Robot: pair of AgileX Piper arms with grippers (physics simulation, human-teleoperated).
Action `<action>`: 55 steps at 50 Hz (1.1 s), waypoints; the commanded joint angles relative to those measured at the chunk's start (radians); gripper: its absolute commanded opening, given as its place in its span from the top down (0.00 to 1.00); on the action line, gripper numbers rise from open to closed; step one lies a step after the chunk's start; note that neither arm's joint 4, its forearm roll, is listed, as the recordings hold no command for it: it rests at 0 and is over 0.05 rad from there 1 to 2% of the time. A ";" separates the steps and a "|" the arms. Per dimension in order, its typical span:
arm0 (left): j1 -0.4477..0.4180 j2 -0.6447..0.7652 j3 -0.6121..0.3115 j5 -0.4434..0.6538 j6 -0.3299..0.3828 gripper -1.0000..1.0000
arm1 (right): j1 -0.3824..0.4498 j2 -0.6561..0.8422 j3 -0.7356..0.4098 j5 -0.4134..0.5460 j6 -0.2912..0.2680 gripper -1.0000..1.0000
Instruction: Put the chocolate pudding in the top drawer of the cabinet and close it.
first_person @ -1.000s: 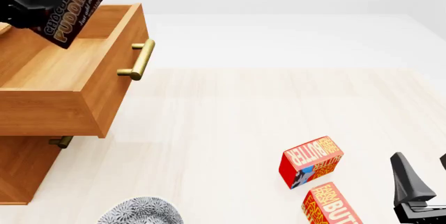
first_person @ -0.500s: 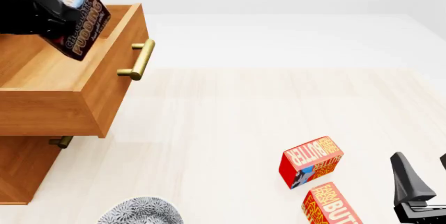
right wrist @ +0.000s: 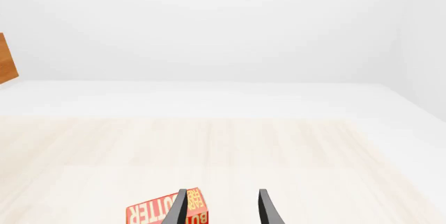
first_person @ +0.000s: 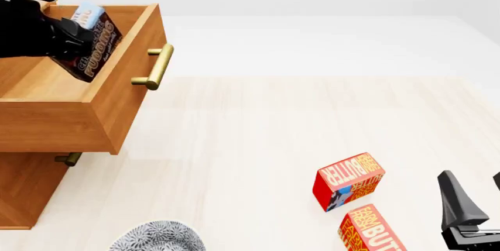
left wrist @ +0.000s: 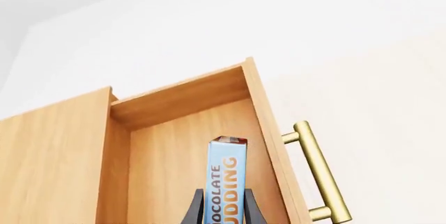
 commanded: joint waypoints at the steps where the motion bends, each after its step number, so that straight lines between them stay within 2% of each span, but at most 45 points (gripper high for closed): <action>1: -0.017 0.002 0.008 0.010 -0.033 1.00 | 0.000 0.000 0.000 0.000 0.000 0.00; 3: 0.010 -0.003 0.023 -0.007 -0.004 1.00 | 0.000 0.000 0.000 0.000 0.000 0.00; 8: -0.005 -0.003 0.031 -0.004 -0.021 1.00 | 0.000 0.000 0.000 0.000 0.000 0.00; 9: -0.030 0.000 0.027 0.002 -0.037 0.00 | 0.000 0.000 0.000 0.000 0.000 0.00; 20: -0.030 -0.004 0.012 0.008 -0.036 0.00 | 0.000 0.000 0.000 0.000 0.000 0.00; 24: 0.005 -0.054 -0.003 0.026 -0.006 0.00 | 0.000 0.000 0.000 0.000 -0.001 0.00; 26: -0.018 -0.067 -0.012 0.047 -0.014 0.00 | 0.000 0.000 0.000 0.000 0.000 0.00; 29: -0.008 -0.079 -0.021 0.059 -0.012 0.00 | 0.000 0.000 0.000 0.000 0.000 0.00; 30: -0.039 -0.097 -0.034 0.080 -0.017 0.00 | 0.000 0.000 0.000 0.000 0.000 0.00; 36: -0.054 -0.124 -0.066 0.110 -0.003 0.00 | 0.000 0.000 0.000 0.000 0.000 0.00; 38: -0.111 -0.127 -0.093 0.139 -0.032 0.00 | 0.000 0.000 0.000 0.000 0.000 0.00; 39: -0.092 -0.138 -0.086 0.132 -0.003 0.00 | 0.000 0.000 0.000 0.000 0.000 0.00; 42: -0.145 -0.129 -0.113 0.159 -0.059 0.00 | 0.000 0.000 0.000 0.000 0.000 0.00; 44: -0.112 -0.146 -0.113 0.155 -0.015 0.00 | 0.000 0.000 0.000 0.000 0.000 0.00; 45: -0.141 -0.136 -0.134 0.172 -0.051 0.00 | 0.000 0.000 0.000 0.000 0.000 0.00; 47: -0.109 -0.148 -0.131 0.164 -0.015 0.00 | 0.000 0.000 0.000 0.000 0.000 0.00; 49: -0.154 -0.138 -0.151 0.180 -0.051 0.00 | 0.000 0.000 0.000 0.000 0.000 0.00; 52: -0.134 -0.146 -0.152 0.178 -0.029 0.00 | 0.000 0.000 0.000 0.000 -0.001 0.00; 55: -0.161 -0.146 -0.162 0.183 -0.035 0.00 | 0.000 0.000 0.000 0.000 0.000 0.00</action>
